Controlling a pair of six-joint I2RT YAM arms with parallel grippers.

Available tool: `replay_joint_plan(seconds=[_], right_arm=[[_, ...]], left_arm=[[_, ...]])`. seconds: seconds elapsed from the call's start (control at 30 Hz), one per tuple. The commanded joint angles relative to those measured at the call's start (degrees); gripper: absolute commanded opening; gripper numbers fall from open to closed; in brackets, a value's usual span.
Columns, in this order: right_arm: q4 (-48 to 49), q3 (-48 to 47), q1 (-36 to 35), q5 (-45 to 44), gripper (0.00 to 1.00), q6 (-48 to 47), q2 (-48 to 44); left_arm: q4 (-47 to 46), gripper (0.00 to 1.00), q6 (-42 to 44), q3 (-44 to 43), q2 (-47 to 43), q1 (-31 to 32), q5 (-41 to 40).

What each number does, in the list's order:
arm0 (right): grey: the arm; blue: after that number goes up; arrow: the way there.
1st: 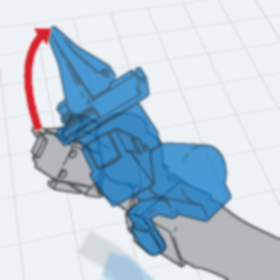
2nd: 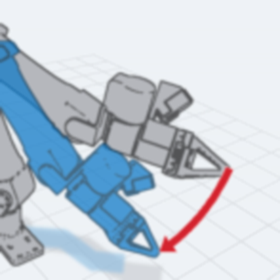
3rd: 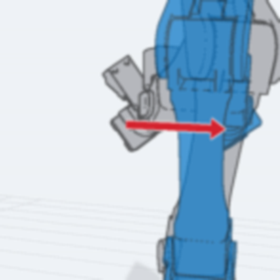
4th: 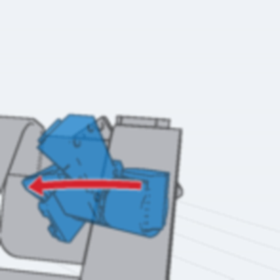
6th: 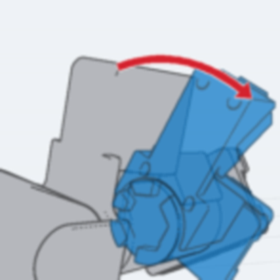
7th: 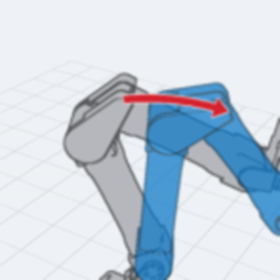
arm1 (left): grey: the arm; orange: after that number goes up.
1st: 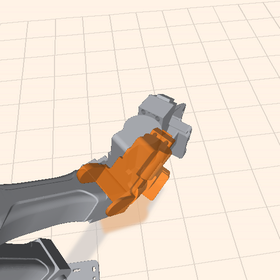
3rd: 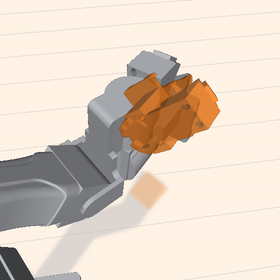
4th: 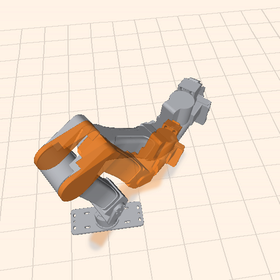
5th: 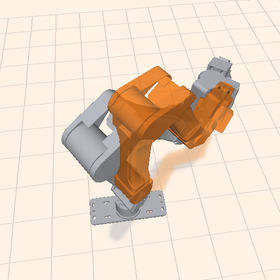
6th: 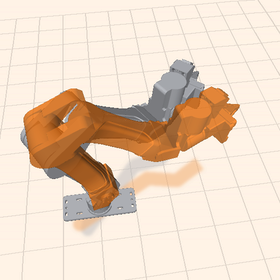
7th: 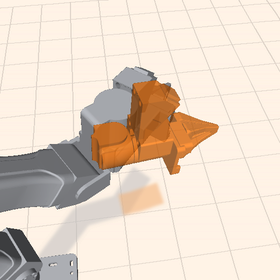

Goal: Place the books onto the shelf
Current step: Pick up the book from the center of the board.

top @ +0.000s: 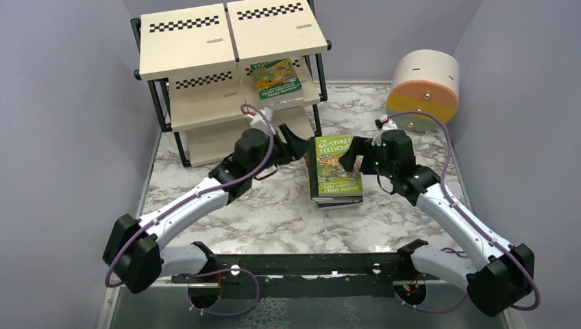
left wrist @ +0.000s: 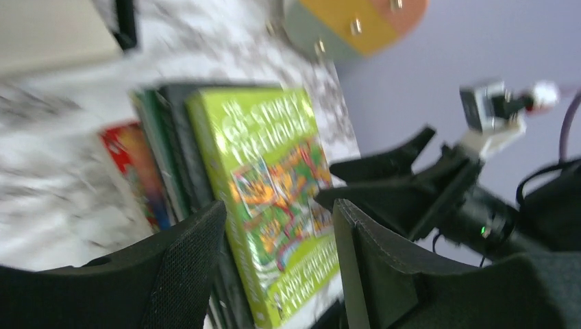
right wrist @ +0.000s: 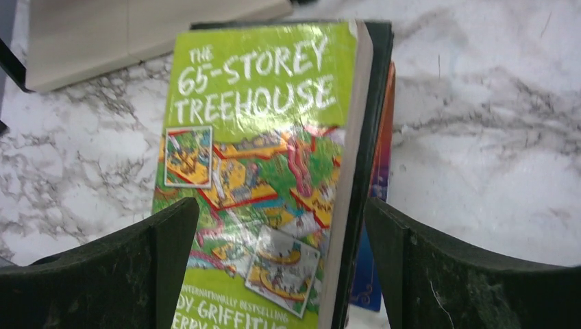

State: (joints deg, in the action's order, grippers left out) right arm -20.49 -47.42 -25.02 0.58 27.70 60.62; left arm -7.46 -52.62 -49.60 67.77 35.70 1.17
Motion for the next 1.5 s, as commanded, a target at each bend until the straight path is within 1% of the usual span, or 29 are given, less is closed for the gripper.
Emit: replay_joint_plan(seconds=[0.0, 0.13, 0.37, 0.8, 1.03, 1.1, 1.17, 1.23, 1.33, 1.47], right_arm=[[-5.59, 1.72, 0.14, -1.23, 0.89, 2.69, -4.74], [-7.72, 3.15, 0.14, -0.3, 0.89, 3.11, -8.21], [-7.42, 6.34, 0.14, 5.01, 0.86, 3.74, -12.01], [-2.85, 7.41, 0.05, 14.99, 0.82, 3.63, -12.78], [-0.62, 7.15, -0.02, 18.44, 0.81, 3.5, -11.86], [-0.16, 7.16, -0.03, 18.75, 0.81, 3.42, -11.3], [0.2, 7.01, -0.2, 18.83, 0.81, 3.35, -10.74], [0.81, 7.23, -0.44, 19.05, 0.81, 3.41, -10.34], [1.52, 7.58, -0.57, 19.11, 0.81, 3.41, -9.45], [2.82, 8.31, -0.81, 19.19, 0.81, 3.65, -9.14]], left_arm=[[-4.7, 0.52, -0.76, 1.15, 5.43, 8.66, 1.63], [-5.2, 0.53, -1.17, 1.58, 8.19, 12.22, 0.1], [-5.66, 0.53, -2.54, 3.37, 9.54, 13.53, -0.15], [-6.26, 0.53, -3.58, 4.74, 9.72, 14.1, -0.09], [-1.6, 0.53, -2.57, 5.69, 6.57, 14.0, -2.92], [0.25, 0.57, -2.4, 6.44, 4.6, 13.75, -4.94], [0.41, 0.64, -2.67, 7.84, 2.65, 13.22, -5.59], [-1.16, 0.69, -3.54, 9.58, 1.57, 12.13, -4.19], [-5.92, 0.7, -5.21, 12.17, 2.13, 10.54, 0.15], [-13.68, 0.7, -7.78, 14.98, 5.14, 9.74, 5.47]])
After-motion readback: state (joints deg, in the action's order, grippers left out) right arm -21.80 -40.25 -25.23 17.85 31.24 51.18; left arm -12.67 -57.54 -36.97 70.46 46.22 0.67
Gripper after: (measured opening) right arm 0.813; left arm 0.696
